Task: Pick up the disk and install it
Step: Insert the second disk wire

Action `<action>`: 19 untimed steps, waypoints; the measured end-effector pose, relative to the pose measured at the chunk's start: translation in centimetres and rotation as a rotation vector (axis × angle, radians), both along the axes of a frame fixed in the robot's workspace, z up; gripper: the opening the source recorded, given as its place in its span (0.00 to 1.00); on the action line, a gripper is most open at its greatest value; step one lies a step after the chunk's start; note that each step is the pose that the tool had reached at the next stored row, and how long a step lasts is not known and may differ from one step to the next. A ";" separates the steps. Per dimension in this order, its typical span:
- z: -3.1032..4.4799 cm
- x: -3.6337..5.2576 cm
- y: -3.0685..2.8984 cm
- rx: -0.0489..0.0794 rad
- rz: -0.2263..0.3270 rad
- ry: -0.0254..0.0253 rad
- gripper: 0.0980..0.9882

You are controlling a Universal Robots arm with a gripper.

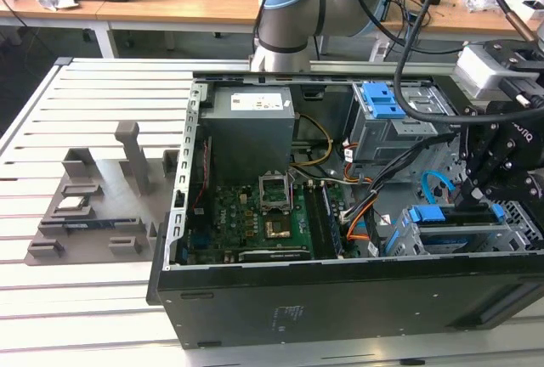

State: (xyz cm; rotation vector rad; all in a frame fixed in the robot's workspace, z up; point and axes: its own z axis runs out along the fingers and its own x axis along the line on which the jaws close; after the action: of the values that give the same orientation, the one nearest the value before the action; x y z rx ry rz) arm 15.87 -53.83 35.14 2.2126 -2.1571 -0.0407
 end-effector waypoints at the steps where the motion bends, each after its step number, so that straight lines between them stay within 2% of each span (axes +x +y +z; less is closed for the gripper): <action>1: -0.10 0.00 -0.01 0.000 0.000 0.0000 0.01; 9: -0.43 0.28 0.00 0.000 0.000 -0.0002 0.01; 19: -0.16 0.42 0.04 0.001 -0.020 0.0000 0.01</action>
State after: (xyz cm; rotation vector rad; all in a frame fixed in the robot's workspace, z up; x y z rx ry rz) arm 16.29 -53.78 34.97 2.1917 -2.1793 -0.0421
